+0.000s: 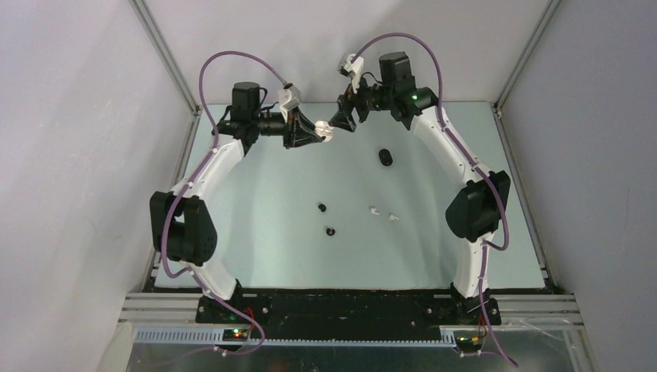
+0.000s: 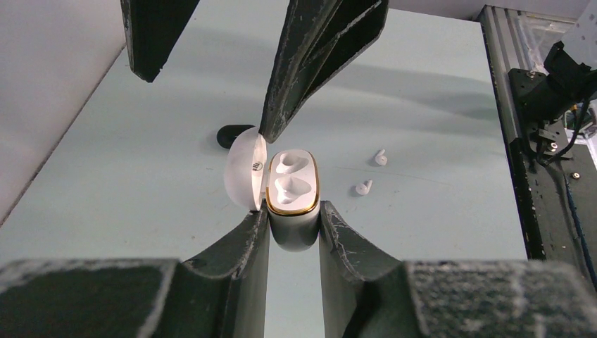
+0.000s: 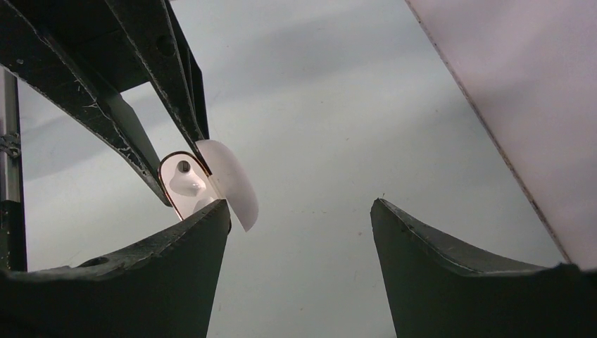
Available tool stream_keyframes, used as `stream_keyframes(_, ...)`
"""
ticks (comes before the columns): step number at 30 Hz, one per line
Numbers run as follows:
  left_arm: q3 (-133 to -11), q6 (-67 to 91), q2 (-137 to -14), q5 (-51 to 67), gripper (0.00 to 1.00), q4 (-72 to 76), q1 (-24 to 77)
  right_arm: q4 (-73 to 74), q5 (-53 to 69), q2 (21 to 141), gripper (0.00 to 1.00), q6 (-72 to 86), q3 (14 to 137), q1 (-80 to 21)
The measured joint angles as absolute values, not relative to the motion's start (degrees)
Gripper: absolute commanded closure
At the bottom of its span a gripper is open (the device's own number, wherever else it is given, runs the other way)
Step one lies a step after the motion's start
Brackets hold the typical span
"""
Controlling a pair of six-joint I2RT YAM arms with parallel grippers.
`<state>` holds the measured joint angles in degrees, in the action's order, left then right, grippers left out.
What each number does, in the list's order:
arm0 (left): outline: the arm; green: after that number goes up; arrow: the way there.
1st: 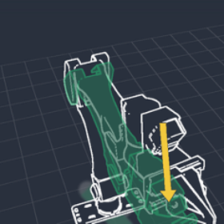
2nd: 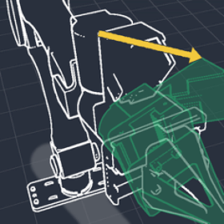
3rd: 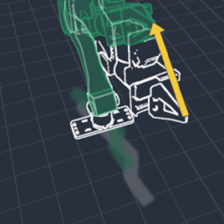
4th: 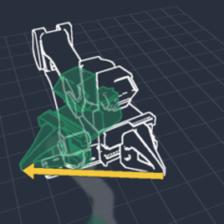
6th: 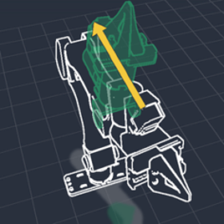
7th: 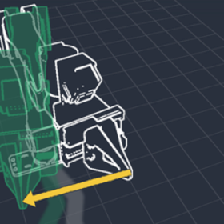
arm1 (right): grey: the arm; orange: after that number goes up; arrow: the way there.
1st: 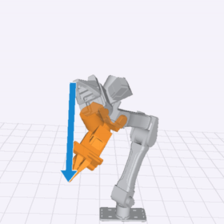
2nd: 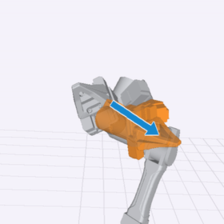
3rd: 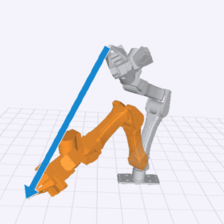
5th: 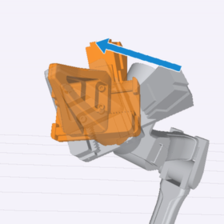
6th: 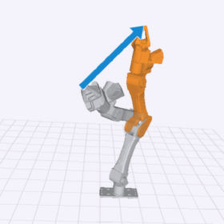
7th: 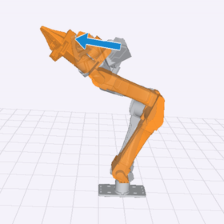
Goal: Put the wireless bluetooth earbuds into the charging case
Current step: Open the charging case at the center of the board, then pick up the right earbud from the center of the board.
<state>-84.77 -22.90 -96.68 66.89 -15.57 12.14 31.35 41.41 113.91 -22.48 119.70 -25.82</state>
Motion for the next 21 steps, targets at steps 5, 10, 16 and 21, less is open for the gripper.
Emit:
stream_keyframes(5,-84.77,-22.39,-96.68,66.89,1.00,-15.55,12.14,31.35,40.86,113.91,0.21,-22.48,119.70,-26.04)
stream_keyframes(10,-84.77,-21.63,-96.86,66.94,1.00,-15.51,11.94,31.62,41.60,113.62,0.17,-22.46,119.61,-25.71)
stream_keyframes(16,-86.21,-20.80,-98.08,67.68,1.00,-15.46,11.60,33.63,44.05,107.72,0.14,-22.55,113.95,-23.40)
stream_keyframes(21,-86.80,-19.59,-98.26,67.85,1.00,-15.35,11.40,36.40,44.23,98.21,0.18,-25.82,102.24,-20.67)
